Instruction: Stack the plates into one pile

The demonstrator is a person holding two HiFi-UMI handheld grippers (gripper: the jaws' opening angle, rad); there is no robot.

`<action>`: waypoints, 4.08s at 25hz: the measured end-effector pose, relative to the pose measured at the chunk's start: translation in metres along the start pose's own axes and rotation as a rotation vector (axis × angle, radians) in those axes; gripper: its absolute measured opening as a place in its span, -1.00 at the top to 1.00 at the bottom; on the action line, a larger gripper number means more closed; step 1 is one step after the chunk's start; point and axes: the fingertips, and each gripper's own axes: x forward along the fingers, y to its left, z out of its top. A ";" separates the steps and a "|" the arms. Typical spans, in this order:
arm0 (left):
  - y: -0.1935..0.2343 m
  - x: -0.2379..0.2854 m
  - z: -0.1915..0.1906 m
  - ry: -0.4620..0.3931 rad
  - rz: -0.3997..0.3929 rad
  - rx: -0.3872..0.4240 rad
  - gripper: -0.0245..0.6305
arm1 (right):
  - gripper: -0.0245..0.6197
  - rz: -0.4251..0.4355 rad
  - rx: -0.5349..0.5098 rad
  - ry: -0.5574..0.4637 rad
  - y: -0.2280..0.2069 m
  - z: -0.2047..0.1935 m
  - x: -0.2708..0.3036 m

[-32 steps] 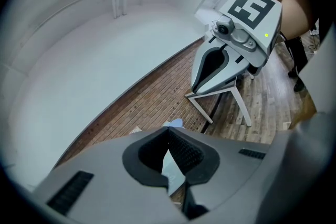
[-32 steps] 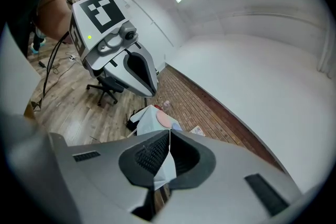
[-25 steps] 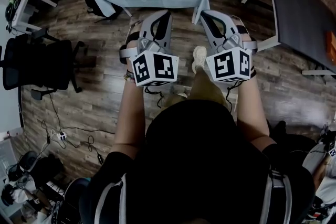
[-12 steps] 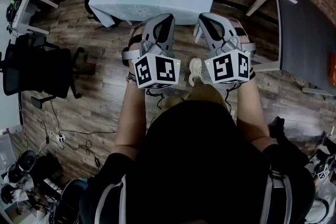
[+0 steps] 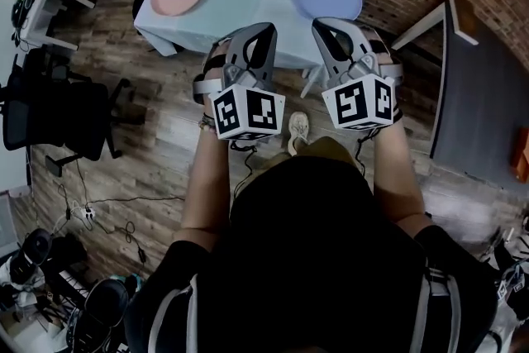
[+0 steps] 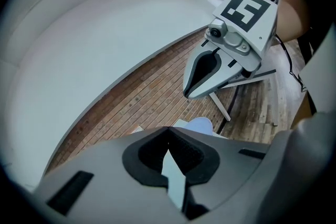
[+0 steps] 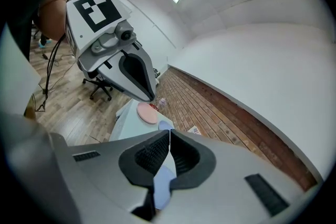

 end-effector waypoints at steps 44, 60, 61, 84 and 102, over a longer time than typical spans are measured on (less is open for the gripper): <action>-0.005 0.153 0.011 0.035 -0.113 0.015 0.85 | 0.80 0.022 0.117 0.063 -0.075 -0.119 0.088; -0.001 0.154 -0.022 0.115 -0.111 -0.025 0.85 | 0.40 0.280 0.084 0.296 0.034 -0.218 0.150; -0.001 0.154 -0.025 0.120 -0.113 -0.027 0.85 | 0.40 0.289 0.085 0.313 0.040 -0.226 0.154; 0.003 0.180 -0.052 0.192 -0.123 -0.057 0.85 | 0.40 0.462 0.089 0.529 0.101 -0.338 0.207; 0.019 0.170 -0.048 0.174 -0.103 -0.064 0.85 | 0.78 0.388 -0.064 0.474 0.067 -0.308 0.198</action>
